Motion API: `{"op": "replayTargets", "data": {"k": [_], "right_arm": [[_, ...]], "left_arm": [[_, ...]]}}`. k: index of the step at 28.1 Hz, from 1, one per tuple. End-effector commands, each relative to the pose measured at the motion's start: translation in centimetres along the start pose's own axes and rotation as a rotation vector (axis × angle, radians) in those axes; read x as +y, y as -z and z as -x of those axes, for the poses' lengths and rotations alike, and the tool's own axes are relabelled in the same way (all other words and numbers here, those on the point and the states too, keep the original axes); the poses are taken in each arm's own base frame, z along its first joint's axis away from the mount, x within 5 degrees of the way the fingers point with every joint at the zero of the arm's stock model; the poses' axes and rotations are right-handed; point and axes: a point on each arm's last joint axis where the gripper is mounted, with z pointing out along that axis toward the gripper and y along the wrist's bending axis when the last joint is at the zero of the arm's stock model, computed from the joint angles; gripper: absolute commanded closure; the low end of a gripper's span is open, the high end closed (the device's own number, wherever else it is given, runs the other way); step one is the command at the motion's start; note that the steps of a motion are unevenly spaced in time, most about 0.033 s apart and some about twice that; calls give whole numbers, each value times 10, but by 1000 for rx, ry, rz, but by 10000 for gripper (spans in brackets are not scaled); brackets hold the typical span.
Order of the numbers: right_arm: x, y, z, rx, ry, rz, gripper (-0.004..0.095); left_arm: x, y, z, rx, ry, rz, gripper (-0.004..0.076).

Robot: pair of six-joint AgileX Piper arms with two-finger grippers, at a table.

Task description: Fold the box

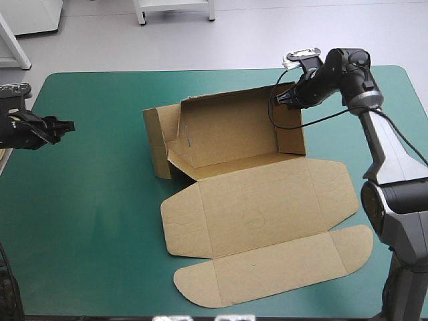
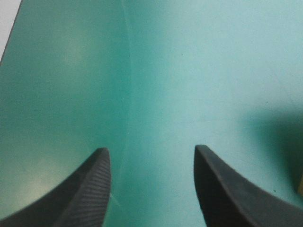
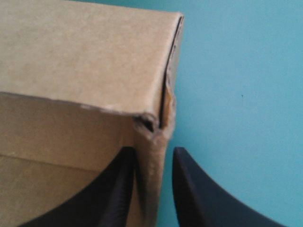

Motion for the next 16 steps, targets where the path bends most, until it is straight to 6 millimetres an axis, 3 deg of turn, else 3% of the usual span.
{"op": "replayTargets", "data": {"k": [1, 6, 10, 16], "right_arm": [[4, 47, 22, -224, 30, -35, 399], [3, 65, 29, -267, 47, -71, 369], [7, 92, 25, -257, 64, -91, 370], [18, 152, 1, -246, 57, -118, 375]], "left_arm": [[-2, 18, 10, -100, 3, 2, 339], [-2, 18, 10, -99, -2, 5, 339], [-2, 18, 11, -103, -2, 6, 339], [-2, 19, 11, -107, -3, 9, 339]]}}
